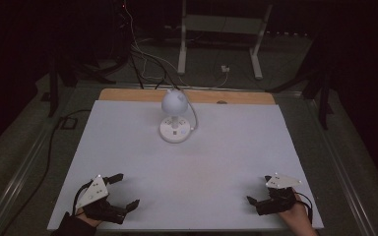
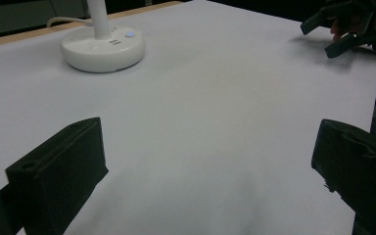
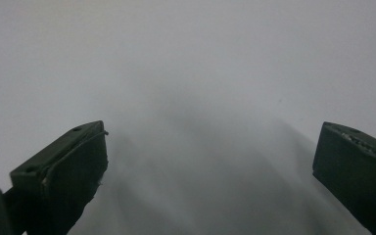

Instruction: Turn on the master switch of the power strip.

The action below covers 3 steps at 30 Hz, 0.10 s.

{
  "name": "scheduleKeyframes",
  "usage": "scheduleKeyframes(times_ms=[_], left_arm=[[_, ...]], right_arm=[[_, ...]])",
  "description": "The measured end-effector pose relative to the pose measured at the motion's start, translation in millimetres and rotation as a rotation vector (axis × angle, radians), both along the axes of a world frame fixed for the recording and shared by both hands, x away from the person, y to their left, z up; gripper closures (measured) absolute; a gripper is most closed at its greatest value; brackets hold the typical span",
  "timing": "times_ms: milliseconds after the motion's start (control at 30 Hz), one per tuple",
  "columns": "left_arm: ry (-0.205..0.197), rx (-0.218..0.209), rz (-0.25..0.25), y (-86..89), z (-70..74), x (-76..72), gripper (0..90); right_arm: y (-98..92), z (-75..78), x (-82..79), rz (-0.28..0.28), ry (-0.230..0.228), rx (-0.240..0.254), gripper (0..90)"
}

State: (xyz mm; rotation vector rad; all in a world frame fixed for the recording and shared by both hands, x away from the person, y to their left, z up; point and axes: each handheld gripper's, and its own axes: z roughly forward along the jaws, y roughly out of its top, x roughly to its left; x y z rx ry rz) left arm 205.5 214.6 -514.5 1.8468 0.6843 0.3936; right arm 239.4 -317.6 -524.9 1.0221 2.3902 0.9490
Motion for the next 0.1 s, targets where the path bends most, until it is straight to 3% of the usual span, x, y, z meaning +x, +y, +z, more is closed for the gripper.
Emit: scheduleKeyframes(times_ms=[100], left_arm=[[0.000,0.001,0.000,-0.3,0.2,-0.2,0.2]], right_arm=[[-1.2,1.0,-0.2,-0.001,-0.006,0.002,0.0]])
